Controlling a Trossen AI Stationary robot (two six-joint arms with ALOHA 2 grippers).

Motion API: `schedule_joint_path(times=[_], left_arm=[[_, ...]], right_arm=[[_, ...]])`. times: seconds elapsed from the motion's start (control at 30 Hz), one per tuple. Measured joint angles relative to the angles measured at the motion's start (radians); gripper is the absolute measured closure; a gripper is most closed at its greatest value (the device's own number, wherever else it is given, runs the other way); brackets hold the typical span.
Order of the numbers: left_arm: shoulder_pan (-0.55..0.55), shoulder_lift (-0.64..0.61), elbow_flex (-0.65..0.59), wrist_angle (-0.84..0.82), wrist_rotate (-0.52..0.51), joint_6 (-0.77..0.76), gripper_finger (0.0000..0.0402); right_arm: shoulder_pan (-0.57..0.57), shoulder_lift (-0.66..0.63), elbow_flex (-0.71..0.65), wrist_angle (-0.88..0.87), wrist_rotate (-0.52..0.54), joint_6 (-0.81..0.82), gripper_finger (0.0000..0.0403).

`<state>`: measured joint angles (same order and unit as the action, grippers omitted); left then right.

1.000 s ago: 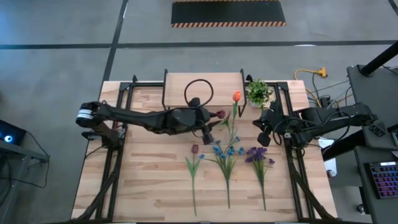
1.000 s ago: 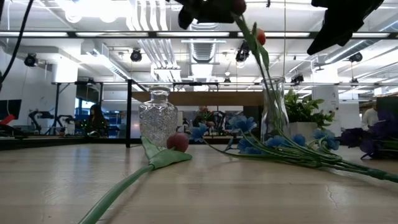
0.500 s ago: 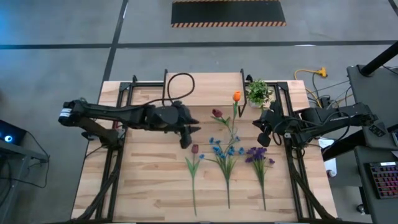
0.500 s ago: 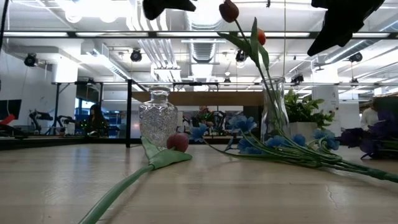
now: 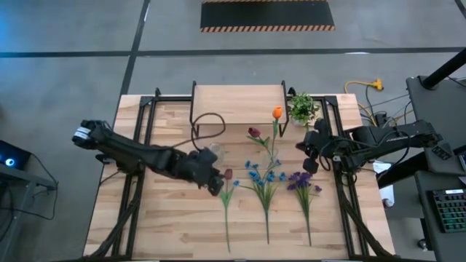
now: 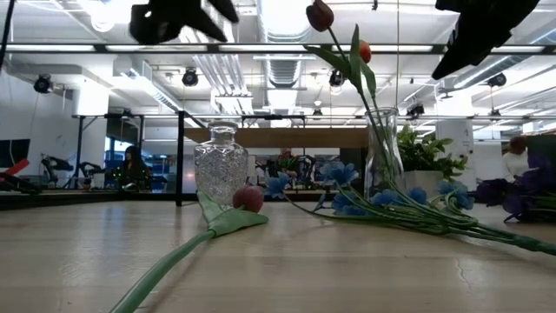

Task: Pick and place flowers into a vace then onto a shelf
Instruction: Put the red flower into the right transparent vase

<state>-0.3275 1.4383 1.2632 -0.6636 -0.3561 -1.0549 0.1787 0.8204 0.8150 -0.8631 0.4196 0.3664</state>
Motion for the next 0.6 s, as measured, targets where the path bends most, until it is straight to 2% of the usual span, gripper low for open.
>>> schedule_joint_path(times=[0.1,0.2,0.27,0.33,0.4,0.47,0.53,0.6], left_arm=[[-0.006,0.041,-0.015,0.002,-0.02,-0.095,0.0295],[-0.005,0.096,-0.016,0.008,-0.005,-0.111,0.0295],[-0.005,0.126,-0.013,0.015,0.052,-0.112,0.0295],[0.0,0.149,-0.006,0.051,0.155,-0.091,0.0295],[0.006,0.161,-0.005,0.107,0.254,-0.078,0.0295],[0.006,0.166,-0.005,0.203,0.294,-0.131,0.0295],[0.006,0.165,-0.005,0.27,0.29,-0.164,0.0295],[0.0,0.164,0.003,0.286,0.207,-0.228,0.0295]], right_arm=[[0.0,0.0,0.0,0.0,-0.01,0.012,0.038],[0.0,0.0,0.0,0.001,-0.022,0.047,0.038],[0.0,0.0,0.0,-0.001,-0.062,0.045,0.038],[0.0,0.0,0.0,-0.019,-0.106,0.008,0.038],[0.0,0.0,0.0,-0.043,-0.196,-0.036,0.038],[0.0,-0.001,0.0,-0.064,-0.297,-0.094,0.038],[0.0,-0.001,0.0,-0.065,-0.344,-0.129,0.0381],[0.0,-0.001,0.0,-0.076,-0.338,-0.145,0.038]])
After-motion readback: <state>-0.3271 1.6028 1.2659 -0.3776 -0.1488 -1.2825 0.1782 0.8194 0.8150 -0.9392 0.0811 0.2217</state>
